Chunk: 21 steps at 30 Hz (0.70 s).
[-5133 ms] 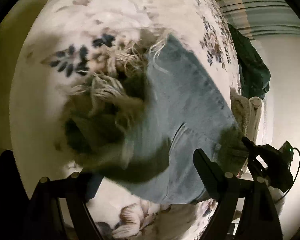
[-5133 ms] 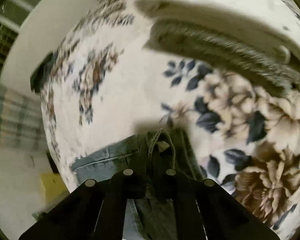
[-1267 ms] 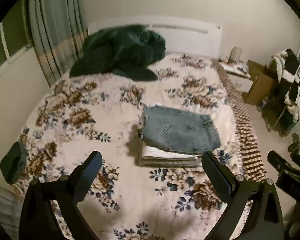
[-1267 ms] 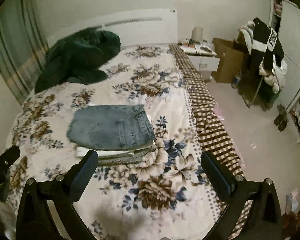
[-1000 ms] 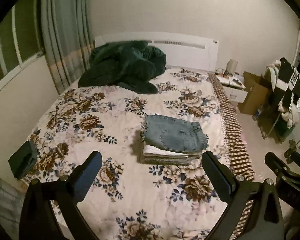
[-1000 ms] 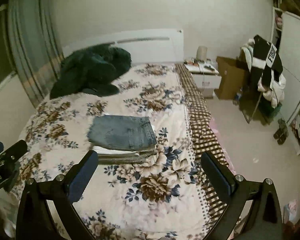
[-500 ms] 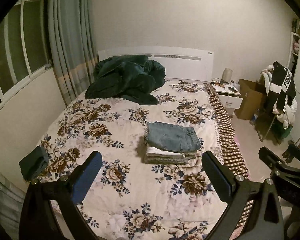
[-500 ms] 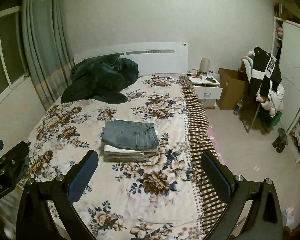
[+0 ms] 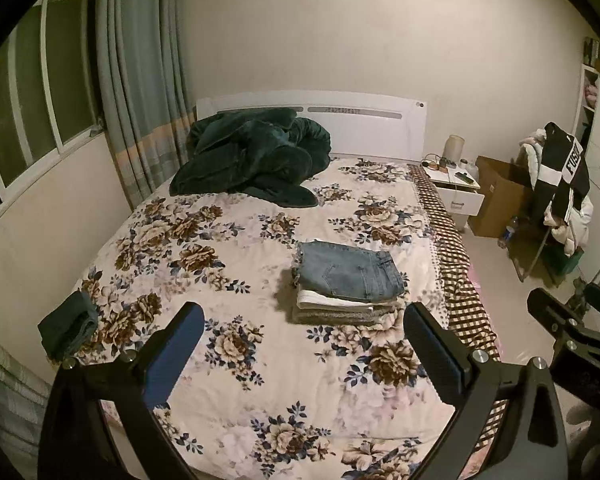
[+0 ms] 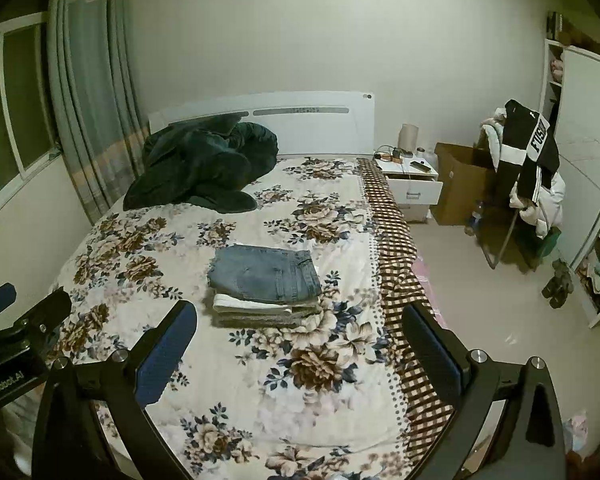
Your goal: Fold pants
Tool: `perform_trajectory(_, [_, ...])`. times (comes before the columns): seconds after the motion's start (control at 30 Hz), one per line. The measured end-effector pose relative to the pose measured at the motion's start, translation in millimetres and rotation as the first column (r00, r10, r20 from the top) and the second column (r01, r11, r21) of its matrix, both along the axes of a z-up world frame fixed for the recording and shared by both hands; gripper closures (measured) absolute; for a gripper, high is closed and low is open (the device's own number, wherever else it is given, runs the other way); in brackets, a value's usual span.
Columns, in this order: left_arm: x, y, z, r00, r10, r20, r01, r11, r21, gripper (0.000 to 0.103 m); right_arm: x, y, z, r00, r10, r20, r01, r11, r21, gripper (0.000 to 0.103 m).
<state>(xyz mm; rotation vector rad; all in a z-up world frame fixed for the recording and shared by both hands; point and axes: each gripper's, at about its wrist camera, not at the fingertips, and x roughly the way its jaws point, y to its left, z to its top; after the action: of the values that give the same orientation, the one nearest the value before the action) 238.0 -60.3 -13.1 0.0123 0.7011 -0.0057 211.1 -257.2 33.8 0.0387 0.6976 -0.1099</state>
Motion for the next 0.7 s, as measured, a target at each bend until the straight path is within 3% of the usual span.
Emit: perform_trajectory(0.7, [-2, -1, 10, 1.000, 0.001, 0.016, -0.001, 1.000, 0.015, 0.001, -1, 11, 5, 1.000, 0.025, -0.004, -0.025, 1.000, 0.006, 0.000])
